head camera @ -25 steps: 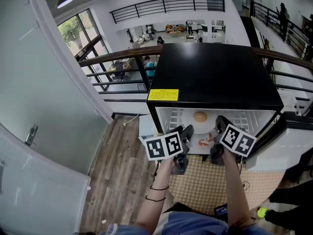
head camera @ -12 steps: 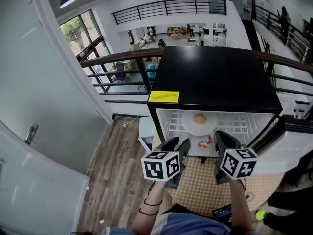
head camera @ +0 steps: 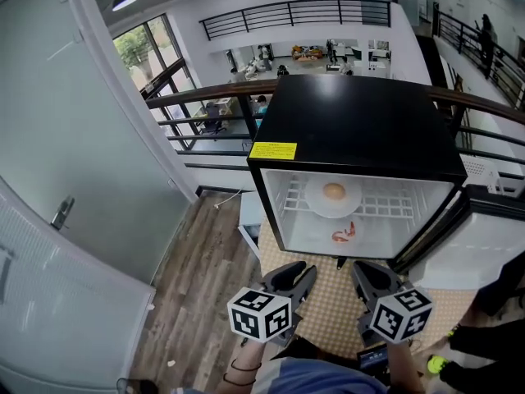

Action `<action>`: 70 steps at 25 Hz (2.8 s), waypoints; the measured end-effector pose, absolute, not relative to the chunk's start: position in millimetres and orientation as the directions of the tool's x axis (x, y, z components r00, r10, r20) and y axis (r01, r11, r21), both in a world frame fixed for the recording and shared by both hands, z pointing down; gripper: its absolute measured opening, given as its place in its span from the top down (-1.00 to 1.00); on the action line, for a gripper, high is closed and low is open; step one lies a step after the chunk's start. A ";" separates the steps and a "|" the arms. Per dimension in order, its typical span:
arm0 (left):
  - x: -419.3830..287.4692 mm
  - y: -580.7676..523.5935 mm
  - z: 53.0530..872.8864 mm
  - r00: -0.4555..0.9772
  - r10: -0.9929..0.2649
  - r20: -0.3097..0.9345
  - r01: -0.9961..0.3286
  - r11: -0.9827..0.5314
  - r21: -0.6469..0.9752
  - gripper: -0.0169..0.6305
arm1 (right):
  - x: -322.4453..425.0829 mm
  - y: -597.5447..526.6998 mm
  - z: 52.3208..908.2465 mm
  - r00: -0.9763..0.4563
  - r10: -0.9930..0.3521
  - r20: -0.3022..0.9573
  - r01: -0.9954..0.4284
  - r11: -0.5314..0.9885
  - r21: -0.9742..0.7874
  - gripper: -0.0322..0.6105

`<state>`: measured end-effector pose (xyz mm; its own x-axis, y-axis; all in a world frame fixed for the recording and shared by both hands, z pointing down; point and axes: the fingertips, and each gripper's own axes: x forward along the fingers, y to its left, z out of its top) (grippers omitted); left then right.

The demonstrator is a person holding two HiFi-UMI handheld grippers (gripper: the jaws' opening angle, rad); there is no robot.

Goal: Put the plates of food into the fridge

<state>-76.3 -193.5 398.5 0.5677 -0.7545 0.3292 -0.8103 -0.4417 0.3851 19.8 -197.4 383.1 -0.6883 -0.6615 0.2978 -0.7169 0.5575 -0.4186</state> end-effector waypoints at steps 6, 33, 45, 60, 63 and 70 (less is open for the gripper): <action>-59.4 -146.0 399.7 0.545 -0.784 0.296 -0.822 -0.430 0.374 0.67 | 26.8 -146.9 396.2 -0.727 -0.613 0.309 -0.683 0.601 -0.414 0.83; -61.7 6.1 403.1 0.464 -0.833 0.301 -0.880 -0.396 0.261 0.68 | 35.8 -17.2 448.3 -0.759 -0.525 0.386 -0.651 0.609 -0.453 0.84; -150.1 157.4 421.3 0.517 -0.786 0.339 -0.856 -0.476 0.201 0.68 | -15.2 99.0 444.6 -0.680 -0.652 0.336 -0.720 0.508 -0.473 0.84; -136.2 254.2 411.5 0.623 -0.741 0.250 -0.781 -0.580 0.230 0.68 | -30.9 244.8 436.0 -0.664 -0.650 0.370 -0.744 0.524 -0.416 0.84; -124.0 266.1 403.9 0.624 -0.746 0.231 -0.780 -0.579 0.237 0.68 | -28.7 255.0 433.3 -0.686 -0.634 0.357 -0.725 0.553 -0.410 0.84; -74.1 301.3 389.8 0.626 -0.752 0.204 -0.777 -0.582 0.238 0.68 | -0.2 284.8 429.6 -0.707 -0.613 0.353 -0.707 0.593 -0.387 0.84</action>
